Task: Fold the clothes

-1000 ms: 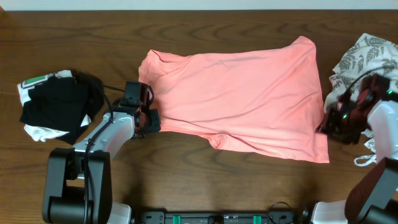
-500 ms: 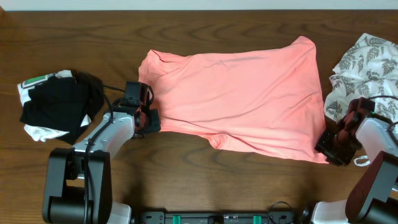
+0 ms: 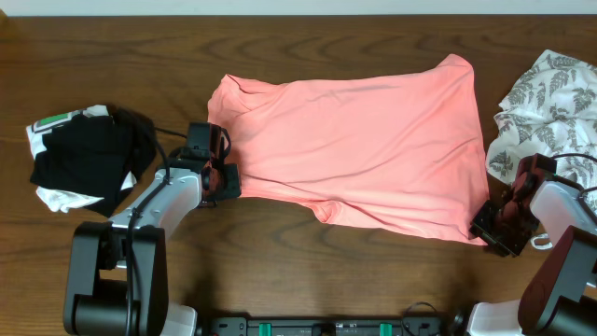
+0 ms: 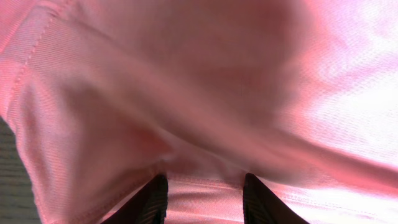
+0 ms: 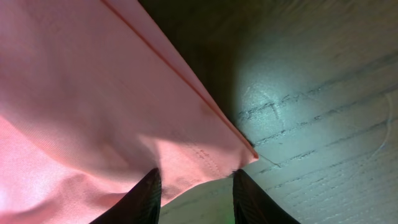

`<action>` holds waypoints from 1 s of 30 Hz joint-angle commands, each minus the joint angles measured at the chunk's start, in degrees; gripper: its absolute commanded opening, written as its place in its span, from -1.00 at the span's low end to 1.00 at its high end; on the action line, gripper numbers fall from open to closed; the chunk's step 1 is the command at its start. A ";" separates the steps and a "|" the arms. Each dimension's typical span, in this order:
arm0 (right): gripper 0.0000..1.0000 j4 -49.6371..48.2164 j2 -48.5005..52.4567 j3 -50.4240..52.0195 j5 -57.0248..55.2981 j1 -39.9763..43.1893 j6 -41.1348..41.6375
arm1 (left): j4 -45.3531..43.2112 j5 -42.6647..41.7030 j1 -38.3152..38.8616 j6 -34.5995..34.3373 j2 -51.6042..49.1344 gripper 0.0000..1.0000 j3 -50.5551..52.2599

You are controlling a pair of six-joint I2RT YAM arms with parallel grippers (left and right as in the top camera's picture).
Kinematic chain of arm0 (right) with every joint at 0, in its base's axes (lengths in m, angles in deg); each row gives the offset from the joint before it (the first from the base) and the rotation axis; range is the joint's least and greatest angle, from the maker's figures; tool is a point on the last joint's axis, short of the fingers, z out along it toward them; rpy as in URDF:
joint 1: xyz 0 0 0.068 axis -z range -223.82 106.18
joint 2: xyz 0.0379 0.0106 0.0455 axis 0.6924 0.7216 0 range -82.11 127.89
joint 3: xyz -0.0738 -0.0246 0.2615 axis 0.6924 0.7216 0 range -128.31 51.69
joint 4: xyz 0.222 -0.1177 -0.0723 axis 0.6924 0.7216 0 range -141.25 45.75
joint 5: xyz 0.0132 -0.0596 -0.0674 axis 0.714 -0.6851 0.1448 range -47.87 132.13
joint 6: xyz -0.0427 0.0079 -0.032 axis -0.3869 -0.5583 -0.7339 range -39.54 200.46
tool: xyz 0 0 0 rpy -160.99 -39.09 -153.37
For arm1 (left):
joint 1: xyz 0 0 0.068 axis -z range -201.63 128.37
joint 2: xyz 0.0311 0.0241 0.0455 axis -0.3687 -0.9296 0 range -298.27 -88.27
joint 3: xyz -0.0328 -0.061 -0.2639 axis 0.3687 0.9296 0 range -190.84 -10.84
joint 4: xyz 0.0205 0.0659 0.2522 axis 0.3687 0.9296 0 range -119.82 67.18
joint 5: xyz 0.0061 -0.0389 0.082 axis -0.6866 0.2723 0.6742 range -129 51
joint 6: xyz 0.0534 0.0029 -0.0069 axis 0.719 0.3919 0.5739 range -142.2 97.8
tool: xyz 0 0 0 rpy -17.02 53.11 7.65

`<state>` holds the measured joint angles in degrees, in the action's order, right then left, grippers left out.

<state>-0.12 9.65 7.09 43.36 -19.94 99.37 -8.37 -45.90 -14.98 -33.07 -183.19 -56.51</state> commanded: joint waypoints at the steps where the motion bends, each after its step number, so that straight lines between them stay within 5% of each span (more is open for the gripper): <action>1: -0.27 0.02 -0.04 0.48 -1.49 0.59 0.02 | 2.64 2.01 -0.48 -0.74 -5.40 -0.18 5.16; 7: -0.39 -4.13 -0.04 1.92 -2.54 0.57 -0.13 | 2.49 2.01 -0.48 -0.74 -5.40 -0.18 5.16; 13: -0.97 -9.09 -0.04 4.74 -2.51 0.59 -0.11 | 2.49 2.01 -0.48 -0.76 -5.40 -0.18 5.16; 30: -0.97 -8.20 -4.85 1.81 7.45 0.04 -3.21 | 2.49 2.01 -0.48 -0.76 -5.40 -0.18 5.16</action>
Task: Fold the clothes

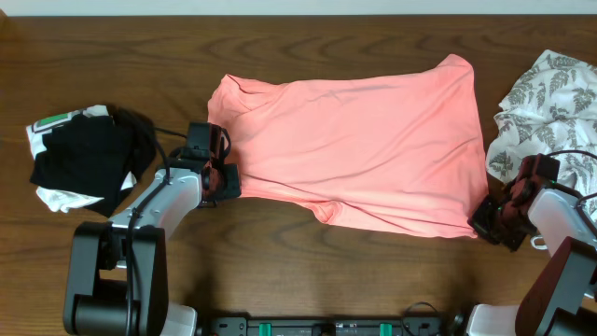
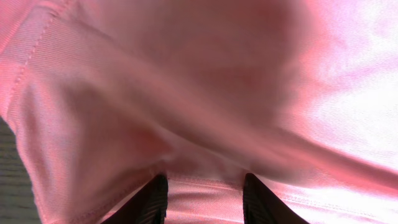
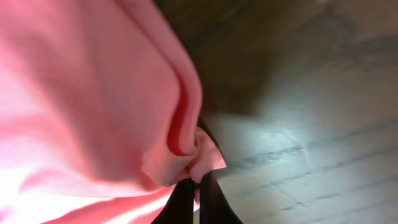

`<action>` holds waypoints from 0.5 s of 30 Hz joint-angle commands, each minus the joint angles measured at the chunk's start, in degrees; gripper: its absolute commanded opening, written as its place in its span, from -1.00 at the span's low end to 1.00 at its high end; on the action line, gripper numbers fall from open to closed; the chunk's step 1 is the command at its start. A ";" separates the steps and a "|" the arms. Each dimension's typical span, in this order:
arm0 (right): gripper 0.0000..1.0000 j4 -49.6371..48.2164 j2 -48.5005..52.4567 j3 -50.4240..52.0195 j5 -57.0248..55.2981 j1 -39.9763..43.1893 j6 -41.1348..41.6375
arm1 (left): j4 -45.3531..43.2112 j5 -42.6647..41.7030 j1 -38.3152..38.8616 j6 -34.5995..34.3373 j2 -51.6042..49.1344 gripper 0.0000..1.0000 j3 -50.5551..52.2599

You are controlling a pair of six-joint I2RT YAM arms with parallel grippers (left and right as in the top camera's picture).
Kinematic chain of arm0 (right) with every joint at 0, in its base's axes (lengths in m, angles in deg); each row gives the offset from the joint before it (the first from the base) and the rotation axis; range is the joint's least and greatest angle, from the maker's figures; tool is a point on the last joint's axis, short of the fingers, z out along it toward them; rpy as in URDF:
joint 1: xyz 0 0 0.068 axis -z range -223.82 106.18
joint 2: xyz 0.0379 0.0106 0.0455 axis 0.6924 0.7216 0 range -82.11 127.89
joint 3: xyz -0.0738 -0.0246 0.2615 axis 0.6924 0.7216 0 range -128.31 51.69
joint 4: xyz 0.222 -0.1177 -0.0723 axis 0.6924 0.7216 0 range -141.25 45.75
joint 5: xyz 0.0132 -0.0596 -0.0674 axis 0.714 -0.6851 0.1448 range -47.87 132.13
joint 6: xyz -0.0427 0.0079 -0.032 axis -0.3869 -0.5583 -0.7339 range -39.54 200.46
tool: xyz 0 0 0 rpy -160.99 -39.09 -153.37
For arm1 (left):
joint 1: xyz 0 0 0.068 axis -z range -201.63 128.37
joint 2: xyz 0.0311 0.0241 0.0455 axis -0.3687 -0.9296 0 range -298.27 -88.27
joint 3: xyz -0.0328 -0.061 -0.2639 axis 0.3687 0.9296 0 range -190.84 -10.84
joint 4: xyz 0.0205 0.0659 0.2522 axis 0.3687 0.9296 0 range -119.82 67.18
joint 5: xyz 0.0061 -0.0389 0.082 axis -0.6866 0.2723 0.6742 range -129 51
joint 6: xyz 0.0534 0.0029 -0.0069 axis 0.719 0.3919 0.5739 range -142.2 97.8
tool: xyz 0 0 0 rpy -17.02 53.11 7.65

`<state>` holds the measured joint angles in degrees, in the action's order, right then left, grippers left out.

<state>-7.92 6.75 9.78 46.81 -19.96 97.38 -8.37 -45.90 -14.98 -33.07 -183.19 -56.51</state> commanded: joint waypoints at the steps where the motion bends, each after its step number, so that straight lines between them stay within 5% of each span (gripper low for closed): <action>1: -0.98 -0.66 -2.34 -1.11 4.74 0.07 -1.44 | 2.51 2.01 -0.48 -0.76 -5.40 -0.18 5.16; 15: -0.97 -13.64 -3.37 -1.38 13.62 -2.47 -2.03 | 2.49 2.01 -0.48 -0.76 -5.40 -0.18 5.16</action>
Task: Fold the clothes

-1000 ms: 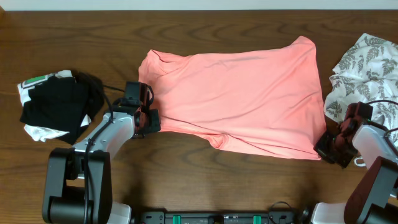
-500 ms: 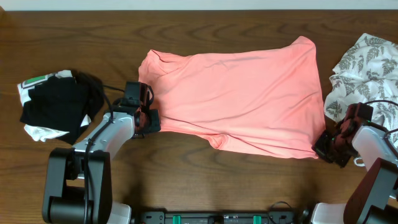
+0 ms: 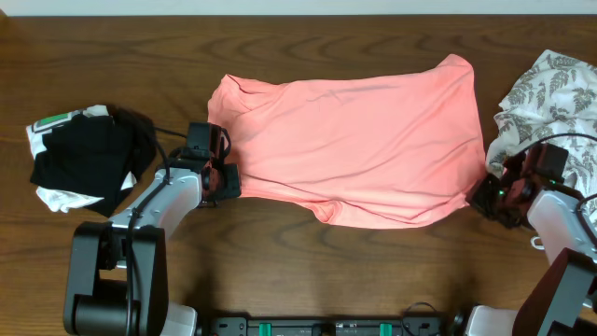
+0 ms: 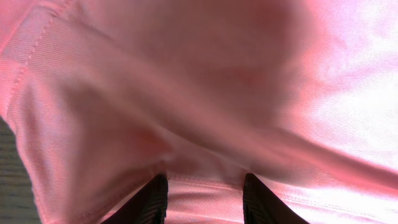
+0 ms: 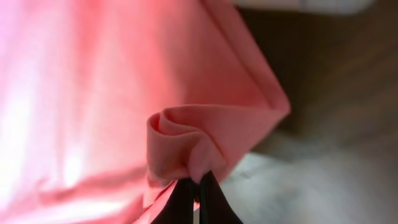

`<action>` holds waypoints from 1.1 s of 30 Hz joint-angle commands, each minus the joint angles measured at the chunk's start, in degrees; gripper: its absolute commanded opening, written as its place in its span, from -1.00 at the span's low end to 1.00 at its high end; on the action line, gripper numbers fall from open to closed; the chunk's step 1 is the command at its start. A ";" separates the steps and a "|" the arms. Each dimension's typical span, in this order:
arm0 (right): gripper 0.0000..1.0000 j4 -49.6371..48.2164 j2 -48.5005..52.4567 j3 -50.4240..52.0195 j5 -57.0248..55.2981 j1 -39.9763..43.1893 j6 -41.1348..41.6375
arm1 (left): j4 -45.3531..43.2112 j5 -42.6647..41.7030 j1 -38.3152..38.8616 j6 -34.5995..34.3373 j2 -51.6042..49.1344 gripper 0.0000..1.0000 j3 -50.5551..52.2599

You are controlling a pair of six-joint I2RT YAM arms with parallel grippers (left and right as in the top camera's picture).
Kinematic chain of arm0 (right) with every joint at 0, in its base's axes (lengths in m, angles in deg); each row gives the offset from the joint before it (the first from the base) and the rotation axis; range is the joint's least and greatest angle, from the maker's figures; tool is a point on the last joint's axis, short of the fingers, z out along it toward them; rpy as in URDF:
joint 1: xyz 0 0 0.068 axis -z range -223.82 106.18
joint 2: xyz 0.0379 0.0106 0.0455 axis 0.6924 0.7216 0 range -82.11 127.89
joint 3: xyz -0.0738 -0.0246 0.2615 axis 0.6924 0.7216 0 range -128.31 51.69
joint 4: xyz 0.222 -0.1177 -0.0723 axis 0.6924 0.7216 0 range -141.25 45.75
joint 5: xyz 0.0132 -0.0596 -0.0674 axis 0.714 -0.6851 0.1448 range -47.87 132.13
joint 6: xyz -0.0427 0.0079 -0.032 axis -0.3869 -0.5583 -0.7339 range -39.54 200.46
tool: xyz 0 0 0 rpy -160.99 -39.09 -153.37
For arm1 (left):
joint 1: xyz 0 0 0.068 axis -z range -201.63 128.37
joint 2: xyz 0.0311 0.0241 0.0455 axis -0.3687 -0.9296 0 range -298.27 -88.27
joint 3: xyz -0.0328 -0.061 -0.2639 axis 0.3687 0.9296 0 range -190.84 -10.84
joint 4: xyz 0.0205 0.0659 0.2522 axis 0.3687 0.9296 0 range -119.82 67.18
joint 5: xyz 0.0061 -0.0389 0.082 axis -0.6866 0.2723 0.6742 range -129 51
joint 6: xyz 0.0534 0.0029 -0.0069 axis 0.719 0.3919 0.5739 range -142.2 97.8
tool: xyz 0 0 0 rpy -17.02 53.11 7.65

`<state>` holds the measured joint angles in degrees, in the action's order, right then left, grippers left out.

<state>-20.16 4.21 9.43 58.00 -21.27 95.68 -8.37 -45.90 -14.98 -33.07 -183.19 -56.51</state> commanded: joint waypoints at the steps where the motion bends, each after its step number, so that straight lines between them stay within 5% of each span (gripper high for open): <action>1: -0.97 -2.56 -0.83 -1.03 2.38 -1.46 0.26 | 2.49 2.01 -0.48 -0.76 -5.40 -0.18 5.16; 33: -0.97 -25.77 0.31 -3.61 2.14 -2.23 10.54 | 2.45 2.01 -0.48 -0.76 -5.40 -0.17 5.16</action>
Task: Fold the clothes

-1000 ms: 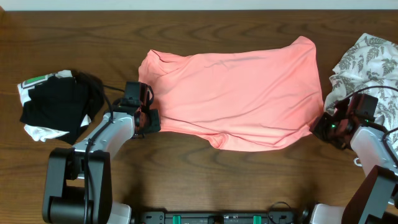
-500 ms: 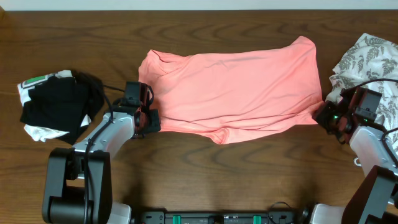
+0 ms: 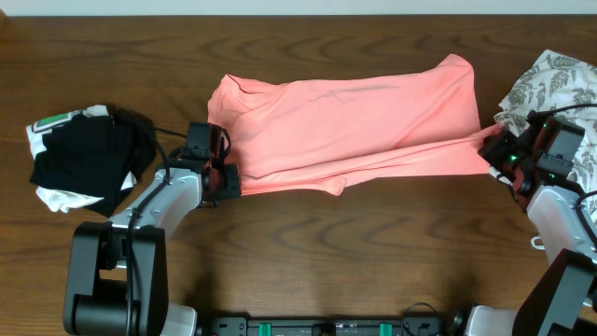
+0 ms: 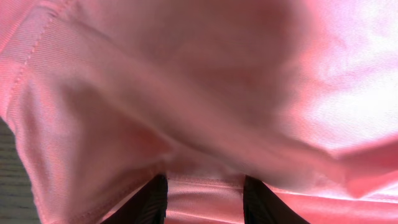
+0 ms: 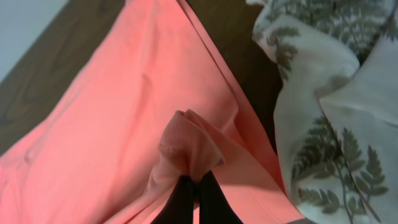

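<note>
A pink shirt (image 3: pixel 354 121) lies spread across the middle of the wooden table (image 3: pixel 308 261). My right gripper (image 3: pixel 494 152) is shut on the shirt's bunched right corner (image 5: pixel 189 146), held up near the shirt's right edge. A taut fold runs from that corner to the front hem. My left gripper (image 3: pixel 227 180) sits at the shirt's front left edge. Its fingers (image 4: pixel 152 199) stand apart, with the pink hem (image 4: pixel 204 199) lying between them. Pink cloth (image 4: pixel 186 93) fills the left wrist view.
A heap of black and white clothes (image 3: pixel 84 159) lies at the left of the table. A white cloth with a grey fern print (image 3: pixel 550 93) is bunched at the right, close to my right gripper (image 5: pixel 194 180) and the held corner.
My right gripper has moved toward the back of the table with the shirt's corner in it. The front right part of the shirt is now drawn up over itself. The left gripper has not moved.
My right gripper stood open around the shirt's front right corner on the table. Then it was shut on that corner, then held it lifted a little farther back, and now beside the fern cloth. The left gripper stayed at the front left hem throughout.
</note>
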`<action>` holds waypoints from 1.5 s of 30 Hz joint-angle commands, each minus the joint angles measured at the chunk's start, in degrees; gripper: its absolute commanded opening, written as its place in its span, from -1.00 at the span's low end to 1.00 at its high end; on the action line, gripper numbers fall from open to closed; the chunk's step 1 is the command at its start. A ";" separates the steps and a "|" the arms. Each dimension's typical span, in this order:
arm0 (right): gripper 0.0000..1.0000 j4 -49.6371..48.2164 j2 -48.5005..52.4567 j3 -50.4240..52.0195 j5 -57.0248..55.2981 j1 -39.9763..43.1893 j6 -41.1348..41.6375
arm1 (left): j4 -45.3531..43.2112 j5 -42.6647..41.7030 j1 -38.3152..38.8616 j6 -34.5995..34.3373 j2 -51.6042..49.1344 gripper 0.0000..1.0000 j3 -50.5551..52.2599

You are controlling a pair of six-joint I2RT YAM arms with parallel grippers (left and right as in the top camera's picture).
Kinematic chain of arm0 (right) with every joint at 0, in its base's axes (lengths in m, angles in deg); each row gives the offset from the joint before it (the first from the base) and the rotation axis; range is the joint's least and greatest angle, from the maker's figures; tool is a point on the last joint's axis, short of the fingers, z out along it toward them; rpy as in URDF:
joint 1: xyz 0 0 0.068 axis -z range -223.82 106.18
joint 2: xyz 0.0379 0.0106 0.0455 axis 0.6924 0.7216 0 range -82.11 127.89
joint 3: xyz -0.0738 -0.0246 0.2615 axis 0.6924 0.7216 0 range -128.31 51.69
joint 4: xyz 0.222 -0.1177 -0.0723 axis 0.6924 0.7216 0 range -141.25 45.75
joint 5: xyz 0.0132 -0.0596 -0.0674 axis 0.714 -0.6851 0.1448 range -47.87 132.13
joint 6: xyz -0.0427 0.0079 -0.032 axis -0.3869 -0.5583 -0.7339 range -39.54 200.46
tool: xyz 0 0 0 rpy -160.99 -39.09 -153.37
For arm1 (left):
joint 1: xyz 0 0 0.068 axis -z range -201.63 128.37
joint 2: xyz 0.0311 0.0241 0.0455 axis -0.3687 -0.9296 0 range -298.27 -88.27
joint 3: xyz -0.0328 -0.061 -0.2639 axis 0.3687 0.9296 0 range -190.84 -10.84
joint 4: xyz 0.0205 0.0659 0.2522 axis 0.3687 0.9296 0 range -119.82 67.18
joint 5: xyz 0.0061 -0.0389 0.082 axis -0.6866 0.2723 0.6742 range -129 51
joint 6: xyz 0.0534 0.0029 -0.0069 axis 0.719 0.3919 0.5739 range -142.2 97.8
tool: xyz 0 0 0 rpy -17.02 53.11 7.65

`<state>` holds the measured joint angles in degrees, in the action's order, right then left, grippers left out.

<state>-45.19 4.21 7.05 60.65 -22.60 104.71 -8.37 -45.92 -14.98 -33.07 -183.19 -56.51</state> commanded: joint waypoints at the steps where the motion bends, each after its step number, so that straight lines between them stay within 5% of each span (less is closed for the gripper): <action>1: -0.97 -0.87 0.72 -1.22 -0.76 -1.05 1.51 | 2.43 2.03 -0.48 -0.76 -5.40 -0.17 5.16; 23: -0.96 -8.90 14.36 -1.22 -5.49 -2.82 1.64 | 2.38 2.03 -0.48 -0.79 -5.40 -0.17 5.16; 28: -0.14 -8.90 14.86 -1.31 -5.38 -2.84 -1.40 | 2.27 2.03 -0.48 -0.79 -5.40 -0.17 5.16; 32: 0.15 -5.92 12.33 -2.43 -4.07 -2.86 -7.52 | 2.27 2.03 -0.48 -0.79 -5.40 -0.17 5.16; 45: 0.06 17.25 -6.23 -10.80 5.11 -11.87 -21.79 | 2.25 2.03 -0.48 -0.79 -5.40 -0.17 5.16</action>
<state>-31.29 0.06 -3.29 61.65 -30.30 87.55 -8.41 -46.03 -14.98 -33.07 -183.16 -56.51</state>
